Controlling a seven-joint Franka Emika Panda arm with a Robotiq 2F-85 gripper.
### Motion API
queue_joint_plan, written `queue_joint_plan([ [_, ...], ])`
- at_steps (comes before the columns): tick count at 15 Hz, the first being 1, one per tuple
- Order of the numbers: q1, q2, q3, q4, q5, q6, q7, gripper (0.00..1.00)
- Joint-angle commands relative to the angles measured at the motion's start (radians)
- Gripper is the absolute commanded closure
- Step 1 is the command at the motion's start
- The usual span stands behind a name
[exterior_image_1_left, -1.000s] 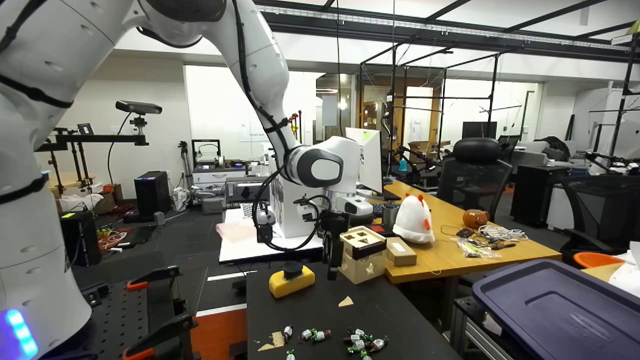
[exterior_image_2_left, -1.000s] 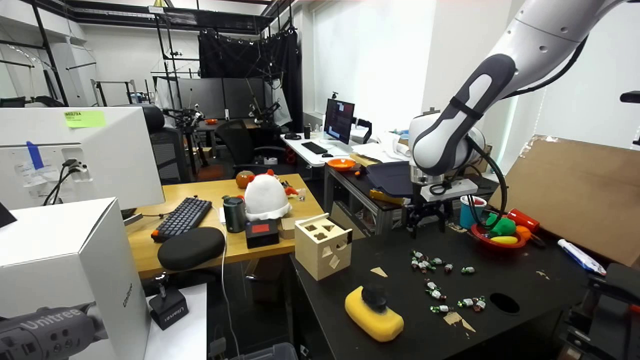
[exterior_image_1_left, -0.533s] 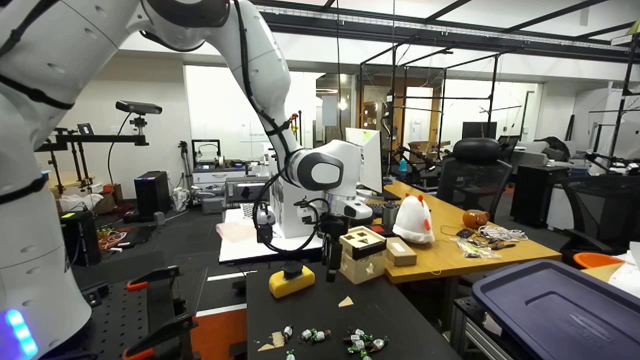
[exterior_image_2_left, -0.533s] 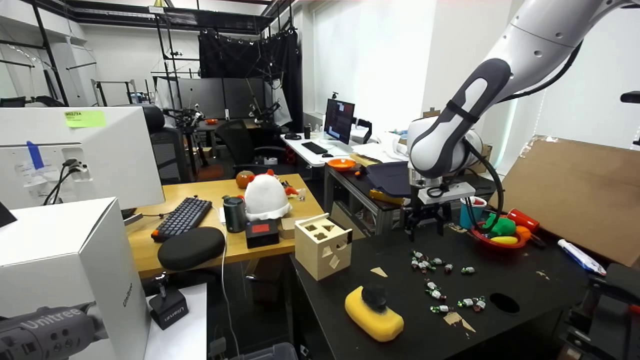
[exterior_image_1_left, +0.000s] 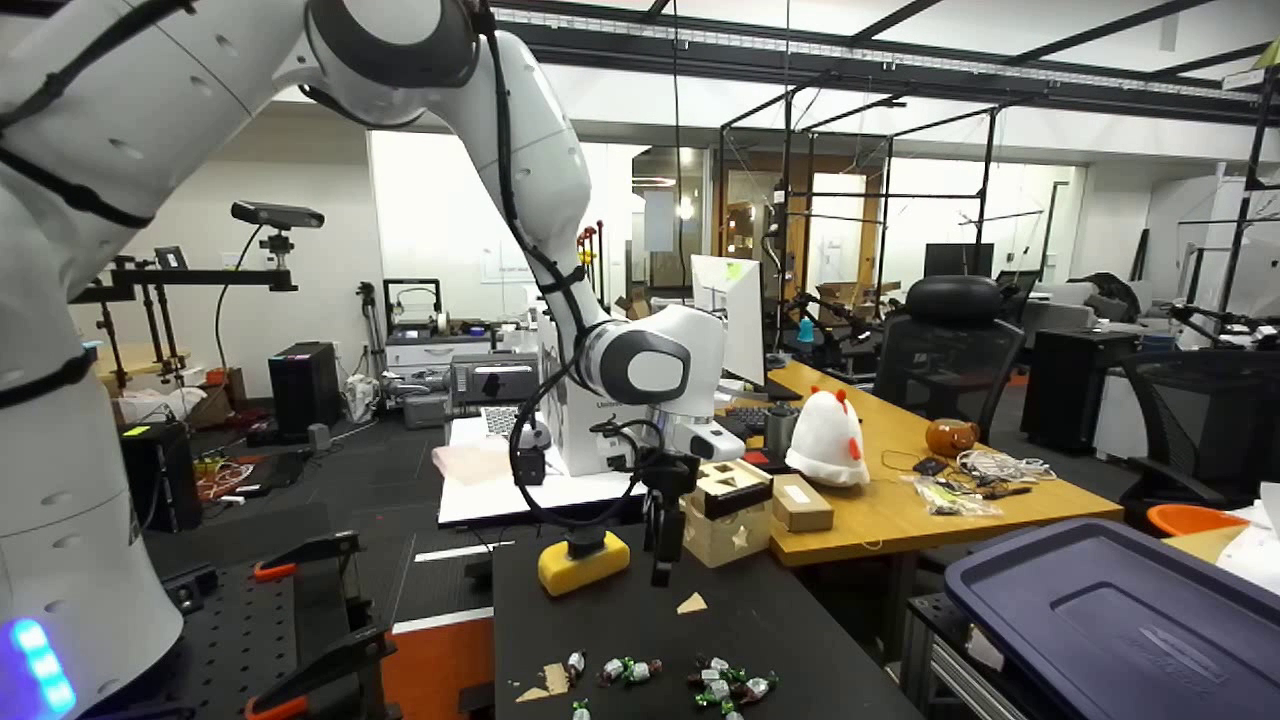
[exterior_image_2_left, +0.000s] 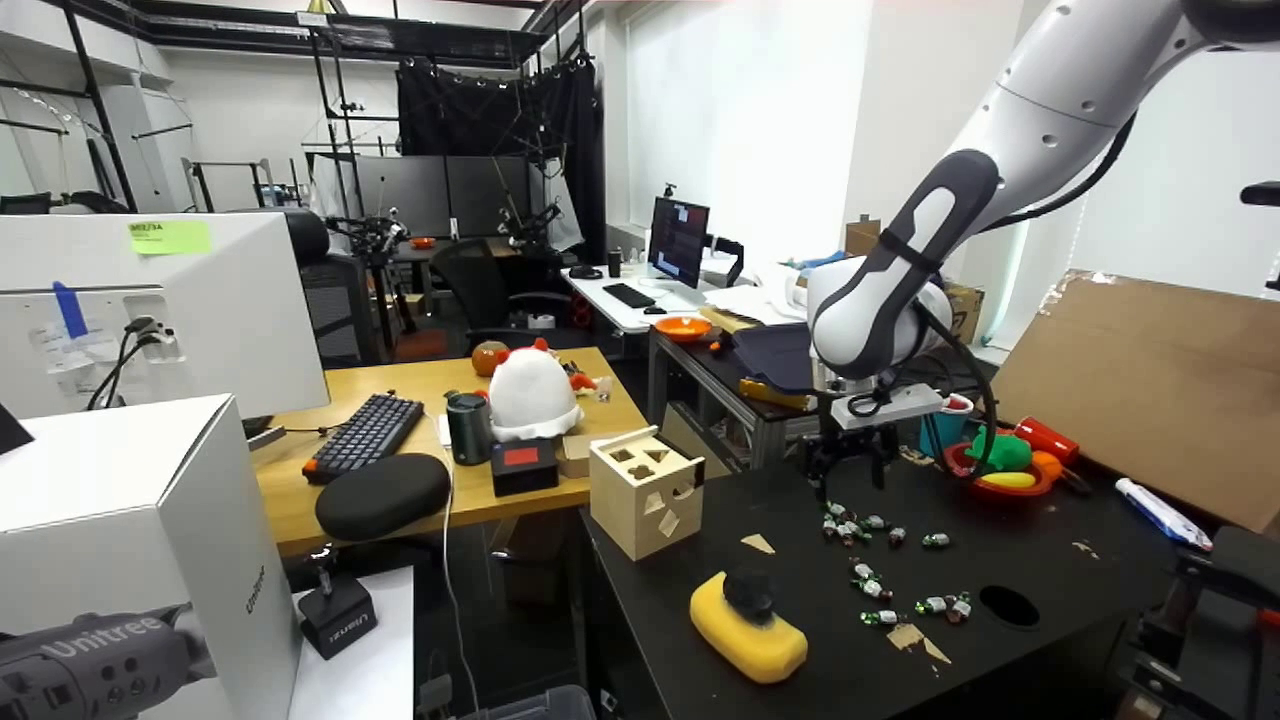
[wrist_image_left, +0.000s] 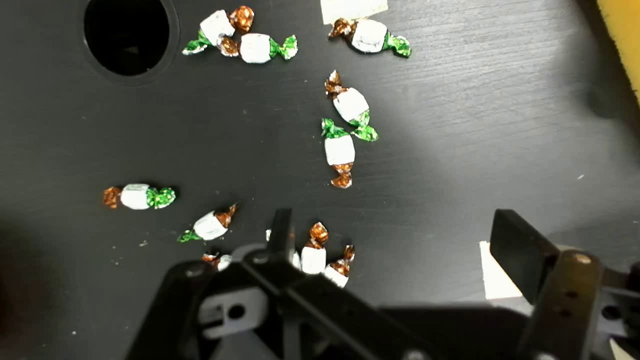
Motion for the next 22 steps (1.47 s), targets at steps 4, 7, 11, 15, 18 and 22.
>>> queue_joint_plan([
  [4, -0.003, 0.186, -0.038, 0.144, 0.006, 0.034, 0.003, 0.0],
  [7, -0.059, 0.248, -0.026, 0.196, 0.054, 0.049, -0.01, 0.0],
  [11, -0.171, 0.309, 0.032, 0.269, 0.153, 0.053, -0.059, 0.0],
  [15, -0.277, 0.349, 0.094, 0.325, 0.246, 0.056, -0.113, 0.0],
  [18, -0.322, 0.375, 0.128, 0.359, 0.289, 0.045, -0.155, 0.0],
  [22, -0.314, 0.404, 0.137, 0.395, 0.285, 0.039, -0.178, 0.0],
])
